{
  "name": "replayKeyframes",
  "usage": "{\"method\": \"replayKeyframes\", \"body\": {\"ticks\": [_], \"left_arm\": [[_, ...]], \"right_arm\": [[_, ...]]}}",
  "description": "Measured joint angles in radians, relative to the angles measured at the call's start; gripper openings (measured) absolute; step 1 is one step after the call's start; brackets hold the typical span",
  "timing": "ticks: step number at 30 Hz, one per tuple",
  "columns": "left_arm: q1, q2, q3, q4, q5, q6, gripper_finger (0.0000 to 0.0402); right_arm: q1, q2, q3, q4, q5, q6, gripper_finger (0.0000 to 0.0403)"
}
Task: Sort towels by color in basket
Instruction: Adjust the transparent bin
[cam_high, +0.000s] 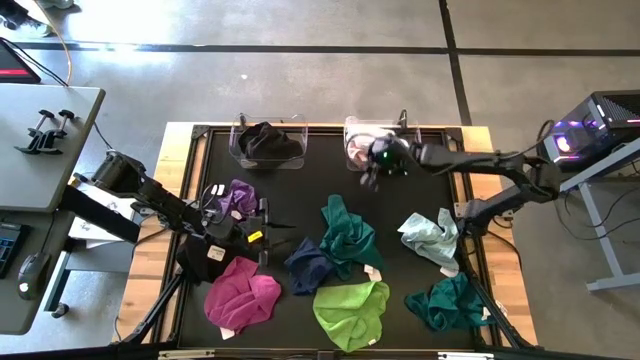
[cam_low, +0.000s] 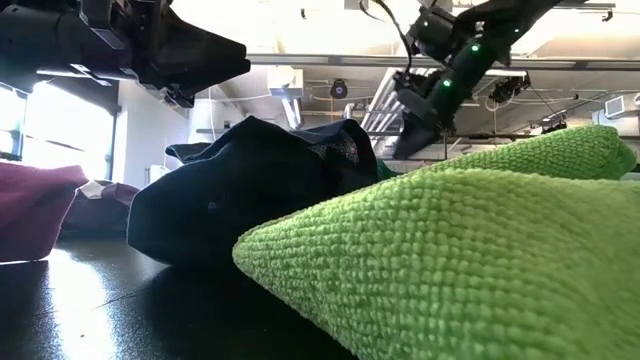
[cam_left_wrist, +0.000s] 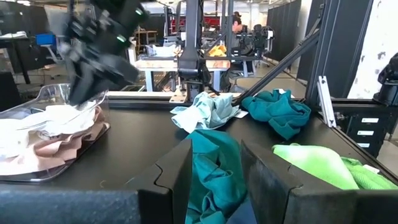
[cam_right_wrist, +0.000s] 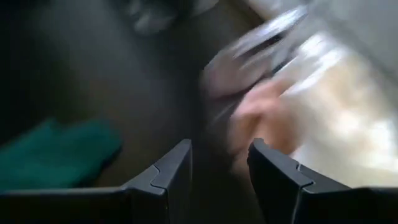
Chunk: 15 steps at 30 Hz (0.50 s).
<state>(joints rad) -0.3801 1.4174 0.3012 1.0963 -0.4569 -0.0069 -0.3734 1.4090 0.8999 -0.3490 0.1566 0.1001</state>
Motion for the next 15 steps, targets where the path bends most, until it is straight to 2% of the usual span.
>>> {"method": "replayKeyframes", "body": {"ticks": [3,9,15], "left_arm": [[0.000,0.000,0.000,0.006,0.000,0.000,0.0122],[0.000,0.000,0.000,0.006,-0.004,0.009,0.0122],[0.000,0.000,0.000,0.005,-0.005,0.013,0.0122]], "right_arm": [[0.029,0.013,-0.028,-0.069,-0.013,0.081,0.0149],[-0.017,0.076,-0.050,-0.102,0.154,0.239,0.0149],[-0.099,0.172,-0.050,0.007,0.130,0.228,0.0149]]}}
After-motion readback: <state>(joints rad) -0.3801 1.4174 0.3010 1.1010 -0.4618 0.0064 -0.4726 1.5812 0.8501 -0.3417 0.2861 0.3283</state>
